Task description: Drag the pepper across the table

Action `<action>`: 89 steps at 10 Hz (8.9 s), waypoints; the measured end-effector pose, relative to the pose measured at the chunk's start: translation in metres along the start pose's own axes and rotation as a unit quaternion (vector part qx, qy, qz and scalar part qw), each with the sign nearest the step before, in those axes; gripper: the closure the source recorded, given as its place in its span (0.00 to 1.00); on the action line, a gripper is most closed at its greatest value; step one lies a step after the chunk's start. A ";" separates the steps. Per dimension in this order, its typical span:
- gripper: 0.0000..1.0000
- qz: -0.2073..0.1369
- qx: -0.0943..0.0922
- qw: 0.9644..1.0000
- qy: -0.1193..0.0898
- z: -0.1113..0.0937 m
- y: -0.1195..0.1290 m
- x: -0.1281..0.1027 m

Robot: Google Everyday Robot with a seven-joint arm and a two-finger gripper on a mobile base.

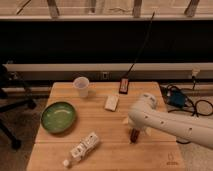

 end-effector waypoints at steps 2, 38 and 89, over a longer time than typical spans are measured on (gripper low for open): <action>0.20 -0.010 0.000 1.000 0.001 0.003 -0.001 0.000; 0.20 -0.070 0.032 0.996 -0.053 0.030 0.002 0.025; 0.80 -0.253 -0.037 0.966 -0.040 0.028 -0.081 -0.002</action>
